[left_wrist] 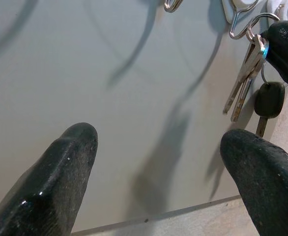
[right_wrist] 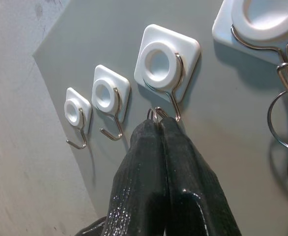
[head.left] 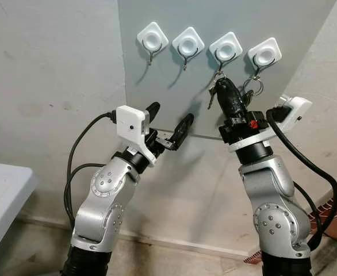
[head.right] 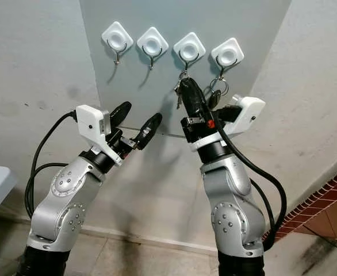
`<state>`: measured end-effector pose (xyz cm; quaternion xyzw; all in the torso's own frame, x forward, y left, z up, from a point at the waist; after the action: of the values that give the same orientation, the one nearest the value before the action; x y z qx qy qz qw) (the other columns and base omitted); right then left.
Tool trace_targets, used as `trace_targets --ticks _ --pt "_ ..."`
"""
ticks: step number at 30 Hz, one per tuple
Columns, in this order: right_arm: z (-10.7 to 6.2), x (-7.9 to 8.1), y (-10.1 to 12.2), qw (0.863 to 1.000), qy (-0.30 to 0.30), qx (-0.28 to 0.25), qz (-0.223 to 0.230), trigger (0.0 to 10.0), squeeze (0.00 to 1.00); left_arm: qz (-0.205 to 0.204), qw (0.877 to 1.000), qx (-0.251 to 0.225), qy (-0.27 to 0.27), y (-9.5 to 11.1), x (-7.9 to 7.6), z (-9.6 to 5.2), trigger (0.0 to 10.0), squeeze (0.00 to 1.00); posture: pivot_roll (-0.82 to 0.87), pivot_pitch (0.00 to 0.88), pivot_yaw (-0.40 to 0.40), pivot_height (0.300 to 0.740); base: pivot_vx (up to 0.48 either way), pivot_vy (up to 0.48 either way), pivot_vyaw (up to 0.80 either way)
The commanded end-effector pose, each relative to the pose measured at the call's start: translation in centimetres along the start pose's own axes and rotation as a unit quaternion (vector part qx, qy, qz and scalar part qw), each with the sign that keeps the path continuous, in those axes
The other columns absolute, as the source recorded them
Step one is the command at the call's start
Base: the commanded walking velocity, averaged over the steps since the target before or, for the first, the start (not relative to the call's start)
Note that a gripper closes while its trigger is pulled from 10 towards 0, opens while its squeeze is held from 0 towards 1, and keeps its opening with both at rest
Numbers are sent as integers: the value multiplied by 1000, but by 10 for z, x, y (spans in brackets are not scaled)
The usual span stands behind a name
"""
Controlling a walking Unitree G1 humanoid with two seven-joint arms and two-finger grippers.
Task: Hang keys on a hook
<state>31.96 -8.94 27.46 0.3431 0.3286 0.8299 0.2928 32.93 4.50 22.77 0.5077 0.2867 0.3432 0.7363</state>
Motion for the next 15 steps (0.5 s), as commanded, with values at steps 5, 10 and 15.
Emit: trace_targets --ticks 5,10,15 --pt "4 6 11 1000 9 -22 5 10000 0 0 1000 -2 -3 3 -3 -1 10000 0 -31 76 -34 740 0 0 0" --pt "7 6 12 1000 9 -24 14 10000 0 -1 1000 -2 -3 2 -3 -1 10000 0 -32 77 -34 740 0 0 0" --pt "7 3 12 999 2 -25 22 10000 0 -1 1000 -2 -3 2 -3 -1 10000 0 -31 76 -37 740 0 0 0"
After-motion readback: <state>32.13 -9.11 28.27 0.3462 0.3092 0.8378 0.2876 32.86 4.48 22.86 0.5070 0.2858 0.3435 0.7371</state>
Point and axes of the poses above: a point about 5 cm out from each wrist's last joint towards the gripper, its own z axis pointing out of the wrist towards the gripper, its own y axis along the axis of the wrist's last joint, x = y × z, the point moved 5 cm from there along z, pointing out of the wrist towards the gripper, and after that the axes turned 1 degree about z, right-handed, at the moved point
